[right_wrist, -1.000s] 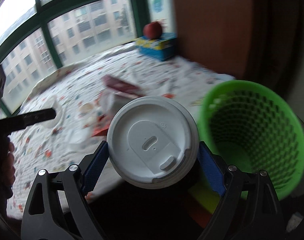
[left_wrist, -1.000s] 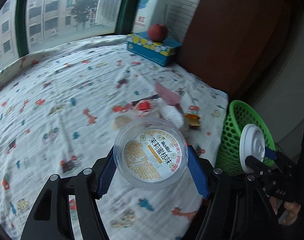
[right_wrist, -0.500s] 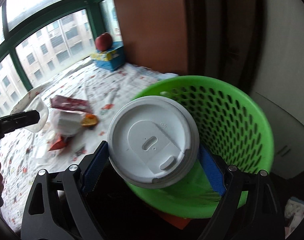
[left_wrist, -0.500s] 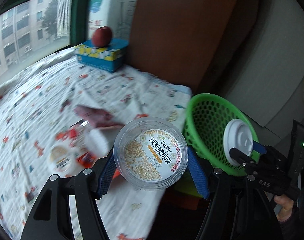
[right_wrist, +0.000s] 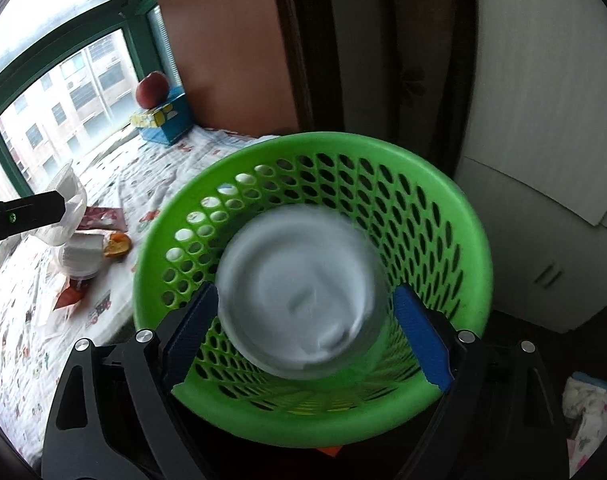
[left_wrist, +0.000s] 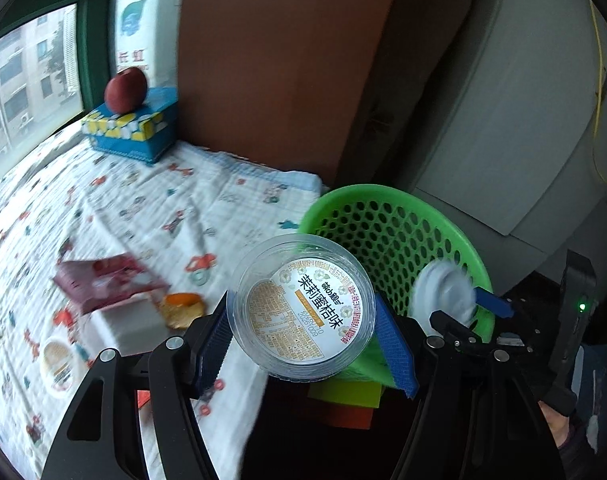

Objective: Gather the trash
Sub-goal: 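Drop the white lid into the basket with the right gripper while the left carries the dessert cup there, then open the left gripper to drop the dessert cup into the basket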

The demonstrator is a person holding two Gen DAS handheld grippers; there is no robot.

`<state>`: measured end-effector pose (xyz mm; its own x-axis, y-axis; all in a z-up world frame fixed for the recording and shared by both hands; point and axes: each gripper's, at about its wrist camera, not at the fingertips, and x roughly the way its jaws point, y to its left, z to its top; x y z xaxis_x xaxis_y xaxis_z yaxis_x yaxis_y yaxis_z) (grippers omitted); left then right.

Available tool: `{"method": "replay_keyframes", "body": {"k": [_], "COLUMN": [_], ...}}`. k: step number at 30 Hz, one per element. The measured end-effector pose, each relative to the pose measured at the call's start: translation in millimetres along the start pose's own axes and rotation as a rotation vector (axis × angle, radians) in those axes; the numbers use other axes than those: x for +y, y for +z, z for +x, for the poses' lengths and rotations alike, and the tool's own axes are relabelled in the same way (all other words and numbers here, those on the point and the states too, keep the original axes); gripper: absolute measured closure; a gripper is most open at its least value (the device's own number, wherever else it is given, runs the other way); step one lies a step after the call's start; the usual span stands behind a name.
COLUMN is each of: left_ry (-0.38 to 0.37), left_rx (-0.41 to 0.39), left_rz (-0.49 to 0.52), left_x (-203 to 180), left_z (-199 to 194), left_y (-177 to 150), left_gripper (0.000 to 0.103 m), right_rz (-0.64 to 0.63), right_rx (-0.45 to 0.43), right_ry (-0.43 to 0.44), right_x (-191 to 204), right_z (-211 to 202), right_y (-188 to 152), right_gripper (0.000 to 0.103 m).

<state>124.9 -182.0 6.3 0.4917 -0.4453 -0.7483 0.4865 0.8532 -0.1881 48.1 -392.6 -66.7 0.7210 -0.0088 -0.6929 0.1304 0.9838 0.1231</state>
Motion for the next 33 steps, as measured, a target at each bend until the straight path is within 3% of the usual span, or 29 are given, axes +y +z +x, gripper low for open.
{"method": "replay_keyframes", "body": {"k": [23,29,33], "left_ry": [-0.058,-0.066,-0.067], "left_rx": [0.093,0.089,0.080], "left_rz": [0.061,0.065,0.058], "left_x": [-55,-61,-58], "left_z": [56,58,53], "left_y": [-2,-2,-4], "left_gripper": [0.038,0.023,0.022], "right_rz": [0.045,0.053,0.055], "right_rx": [-0.049,-0.056,-0.054], "right_ry": [-0.019,-0.008,0.000], "right_x": [-27,-25,-23], "right_z": [-30,-34,-34], "right_y": [-15,-17,-18], "right_gripper": [0.012,0.012,0.012]}}
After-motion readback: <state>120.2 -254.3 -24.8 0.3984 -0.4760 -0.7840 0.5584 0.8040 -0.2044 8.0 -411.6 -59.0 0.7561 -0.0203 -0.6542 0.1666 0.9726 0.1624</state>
